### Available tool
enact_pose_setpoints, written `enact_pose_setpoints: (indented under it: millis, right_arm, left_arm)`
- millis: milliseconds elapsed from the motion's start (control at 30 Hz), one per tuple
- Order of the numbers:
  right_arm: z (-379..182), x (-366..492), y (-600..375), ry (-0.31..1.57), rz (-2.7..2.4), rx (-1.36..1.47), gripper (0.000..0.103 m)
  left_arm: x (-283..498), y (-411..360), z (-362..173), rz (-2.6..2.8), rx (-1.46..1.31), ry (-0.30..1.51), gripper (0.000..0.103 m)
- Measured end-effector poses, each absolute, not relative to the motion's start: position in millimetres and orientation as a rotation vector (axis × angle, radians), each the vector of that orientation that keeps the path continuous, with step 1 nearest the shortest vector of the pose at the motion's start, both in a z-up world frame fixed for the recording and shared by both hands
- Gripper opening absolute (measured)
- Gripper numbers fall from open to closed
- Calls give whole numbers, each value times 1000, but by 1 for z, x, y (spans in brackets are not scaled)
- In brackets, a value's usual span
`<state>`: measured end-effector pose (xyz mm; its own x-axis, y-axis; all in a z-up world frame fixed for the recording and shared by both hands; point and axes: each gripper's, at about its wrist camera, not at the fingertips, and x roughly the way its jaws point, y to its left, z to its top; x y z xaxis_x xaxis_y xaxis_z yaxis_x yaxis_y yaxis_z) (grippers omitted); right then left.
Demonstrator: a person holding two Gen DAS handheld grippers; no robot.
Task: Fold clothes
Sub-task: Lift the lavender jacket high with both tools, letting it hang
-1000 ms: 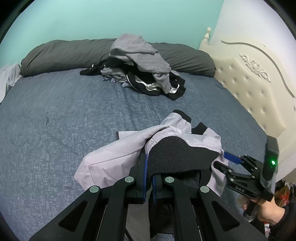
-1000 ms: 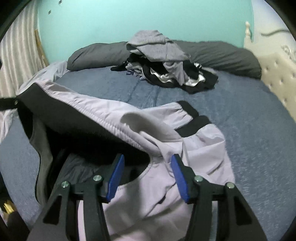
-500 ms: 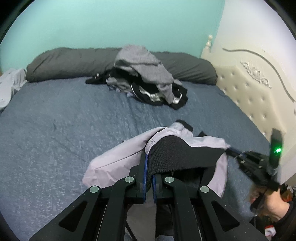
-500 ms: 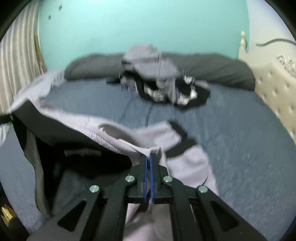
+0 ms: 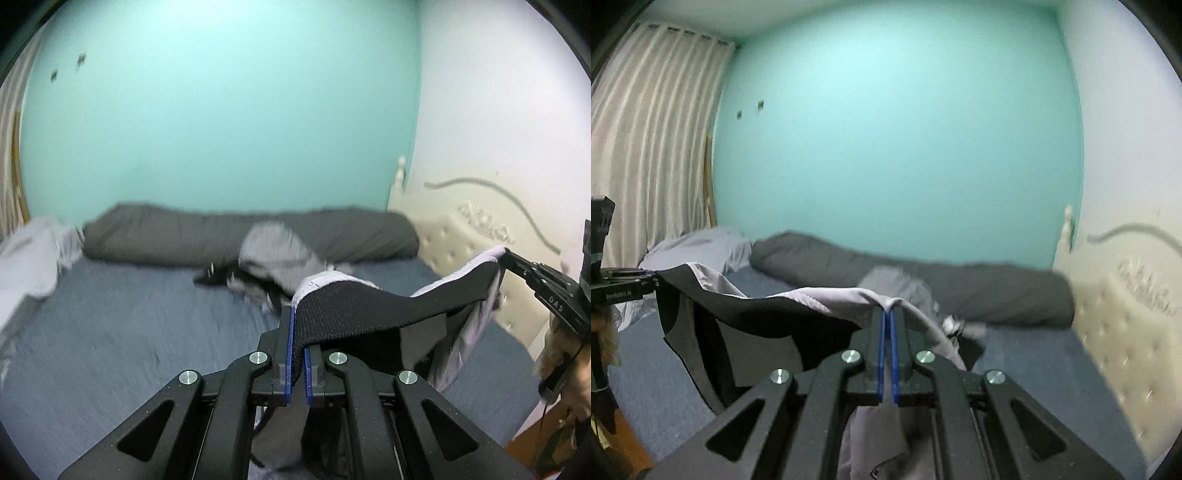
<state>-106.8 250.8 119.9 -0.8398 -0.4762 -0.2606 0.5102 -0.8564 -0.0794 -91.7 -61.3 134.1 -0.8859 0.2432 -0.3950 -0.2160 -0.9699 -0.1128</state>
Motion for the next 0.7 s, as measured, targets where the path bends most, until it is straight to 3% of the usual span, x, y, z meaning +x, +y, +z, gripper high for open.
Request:
enact_pose_setpoints:
  millis: [333, 500, 700]
  right_arm:
    - [261, -53, 272, 208, -2634, 67, 2]
    - [298, -30, 283, 179, -2633, -4, 2]
    - [312, -5, 288, 166, -2604, -23, 2]
  left_arm:
    - [-19, -49, 299, 2920, -307, 22, 4]
    - [13, -43, 339, 2951, -248, 70, 4]
    - [40, -42, 345, 2970, -242, 85, 4]
